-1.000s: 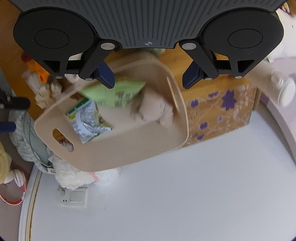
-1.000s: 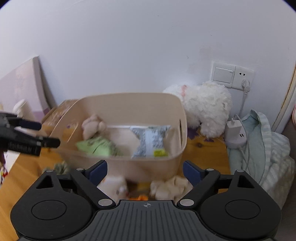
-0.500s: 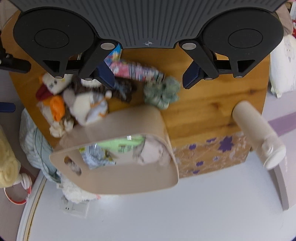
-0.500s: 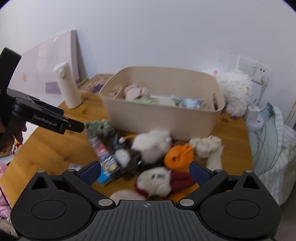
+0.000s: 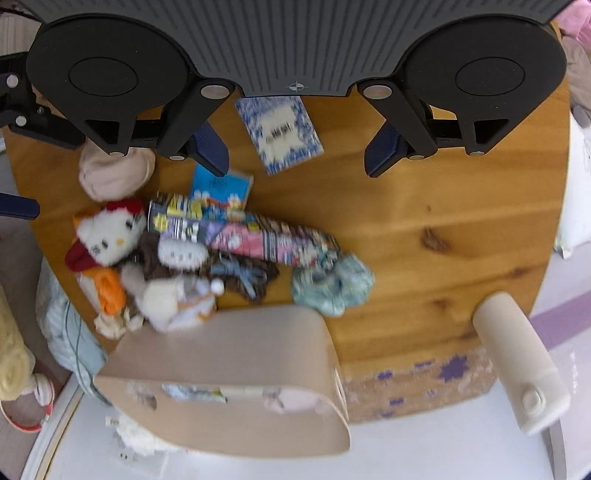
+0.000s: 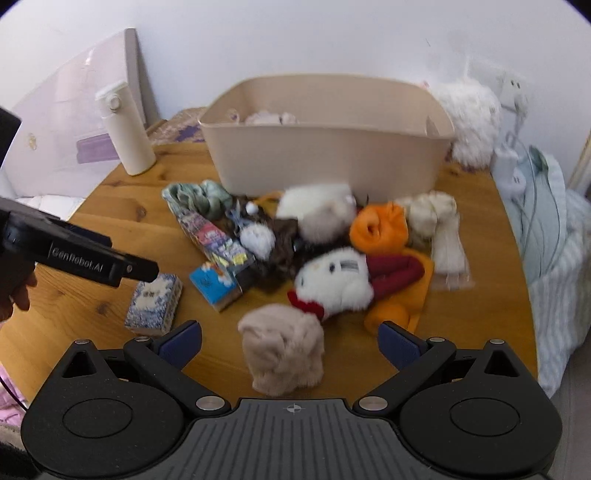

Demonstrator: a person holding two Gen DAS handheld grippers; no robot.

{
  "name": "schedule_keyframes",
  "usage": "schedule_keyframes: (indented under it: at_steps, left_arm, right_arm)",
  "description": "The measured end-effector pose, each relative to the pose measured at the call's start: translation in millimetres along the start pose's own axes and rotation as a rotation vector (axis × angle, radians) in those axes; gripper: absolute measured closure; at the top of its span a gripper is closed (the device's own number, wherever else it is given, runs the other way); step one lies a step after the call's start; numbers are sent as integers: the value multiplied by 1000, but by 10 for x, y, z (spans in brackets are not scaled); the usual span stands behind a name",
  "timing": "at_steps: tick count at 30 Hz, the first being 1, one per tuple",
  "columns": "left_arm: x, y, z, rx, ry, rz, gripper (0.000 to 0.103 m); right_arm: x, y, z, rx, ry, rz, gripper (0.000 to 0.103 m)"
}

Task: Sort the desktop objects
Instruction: 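Grasp the blue-white tissue pack with the left tool while the right tool grasps the pink sock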

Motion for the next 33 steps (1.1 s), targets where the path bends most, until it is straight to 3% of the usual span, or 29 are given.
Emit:
schedule_keyframes:
  at_steps: [13,18,23,26,30,33]
  left_arm:
    - [421,200,12,-23,-13,143,21]
    - [549,244,-35,4,-21,193,21]
    - [567,243,-66,43,-35,176,21]
    - [548,234,-40,33,-33,164,30]
    - [511,200,4,27,-34,151,52]
    - [497,206,32,20,-32,150,56]
  right_arm:
    - [420,169,-20,77,18,116,1]
    - [519,115,53,61,33,142,19]
    - [582,101,69,73,15,169,35]
    - [594,110,56,81,-3,175,44]
    - [575,116,46,81,-22,168,55]
    - [551,123,42,68,-33,162,60]
Point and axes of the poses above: each gripper's, at about its wrist camera, not at the fingertips, and x roughly the way its jaws point, z to its left, y to its underside, the point moved 5 cm from there along x, roughly the way its jaws point, and after that the axes turned 8 degrees about y, right-handed, at the moved point
